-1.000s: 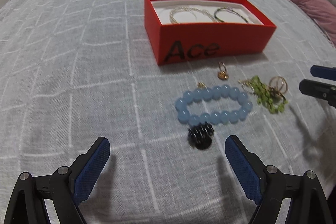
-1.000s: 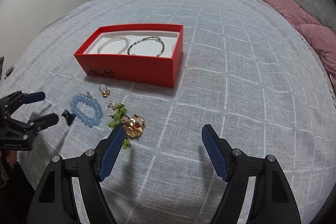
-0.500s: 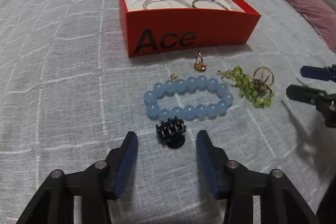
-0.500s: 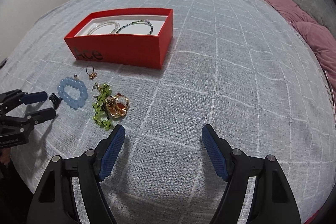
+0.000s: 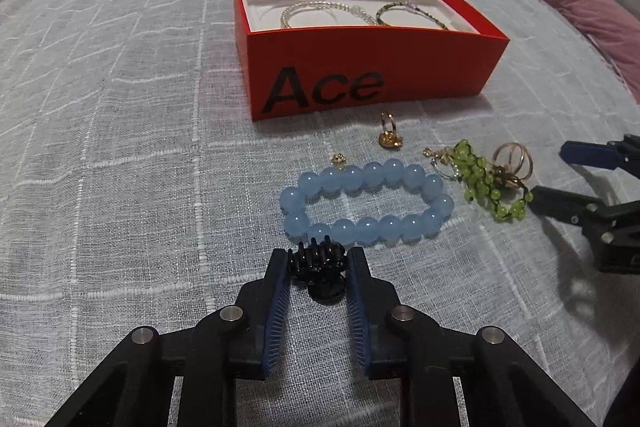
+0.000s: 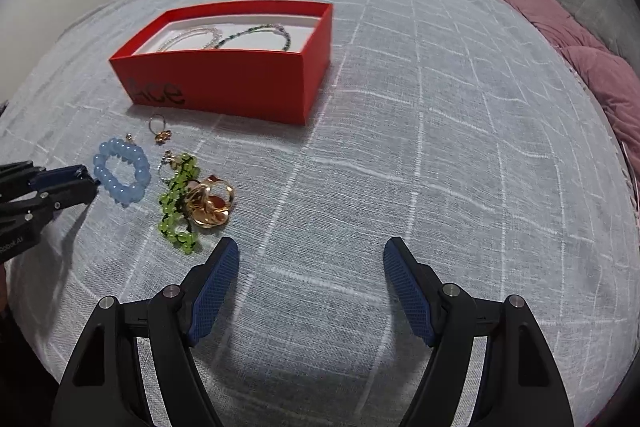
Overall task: Organize jewelry
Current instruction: 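Grasp the black claw clip with the left tool while the right tool grasps the gold ring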
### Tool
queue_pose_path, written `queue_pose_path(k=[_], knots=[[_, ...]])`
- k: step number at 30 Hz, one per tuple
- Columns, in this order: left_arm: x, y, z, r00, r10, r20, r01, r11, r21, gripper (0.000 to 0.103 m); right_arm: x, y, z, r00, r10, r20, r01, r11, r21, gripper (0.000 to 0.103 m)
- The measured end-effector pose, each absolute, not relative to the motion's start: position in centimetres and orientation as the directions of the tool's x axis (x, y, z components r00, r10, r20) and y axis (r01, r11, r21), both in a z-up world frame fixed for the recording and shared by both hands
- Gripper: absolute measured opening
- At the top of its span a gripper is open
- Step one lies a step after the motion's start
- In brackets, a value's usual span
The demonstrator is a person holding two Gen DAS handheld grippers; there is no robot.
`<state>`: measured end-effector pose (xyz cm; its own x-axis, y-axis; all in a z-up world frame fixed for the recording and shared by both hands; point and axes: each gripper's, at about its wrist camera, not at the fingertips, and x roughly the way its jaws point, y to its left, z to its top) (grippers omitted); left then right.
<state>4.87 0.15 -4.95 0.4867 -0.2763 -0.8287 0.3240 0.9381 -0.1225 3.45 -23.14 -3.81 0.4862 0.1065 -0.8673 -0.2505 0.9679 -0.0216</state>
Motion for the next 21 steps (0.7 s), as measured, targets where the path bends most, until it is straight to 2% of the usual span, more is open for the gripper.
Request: queue_pose_path(k=[3,6,11,15,17,19,21], knots=[[4.8,0.3,-4.9,0.486,-0.278,-0.829,0.324,0.938,-0.125,0.023,3.5,-22.1,-4.1,0.488,0.115,-0.865,-0.292,0.956,-0.038,0.077],[4.9,0.3,-4.9,0.484,-0.28,-0.829,0.326,0.937,-0.126,0.023,3.6,-21.0,-4.1,0.49,0.129,-0.862,-0.333,0.942,-0.048,0.071],[4.8,0.4,-4.9,0.483,-0.28,-0.829,0.327,0.937,-0.126,0.023,4.1,-19.6,-4.2,0.495,0.161,-0.854,-0.386,0.921,-0.05,0.054],[4.8,0.4,-4.9,0.484,-0.28,-0.829,0.326,0.937,-0.126,0.023,4.5,-19.1,-4.2,0.499,0.173,-0.849,-0.404,0.913,-0.052,0.048],[4.8,0.3,-4.9,0.484,-0.28,-0.829,0.326,0.937,-0.126,0.023,4.6,-18.8,-4.2,0.495,0.192,-0.847,-0.423,0.905,-0.042,0.036],[4.8,0.3,-4.9,0.484,-0.28,-0.829,0.326,0.937,-0.126,0.023,4.4,-18.6,-4.1,0.496,0.195,-0.846,-0.428,0.903,-0.044,0.03],[4.8,0.3,-4.9,0.485,-0.28,-0.829,0.325,0.937,-0.126,0.023,4.2,-18.0,-4.0,0.496,0.196,-0.846,-0.428,0.903,-0.042,0.03]])
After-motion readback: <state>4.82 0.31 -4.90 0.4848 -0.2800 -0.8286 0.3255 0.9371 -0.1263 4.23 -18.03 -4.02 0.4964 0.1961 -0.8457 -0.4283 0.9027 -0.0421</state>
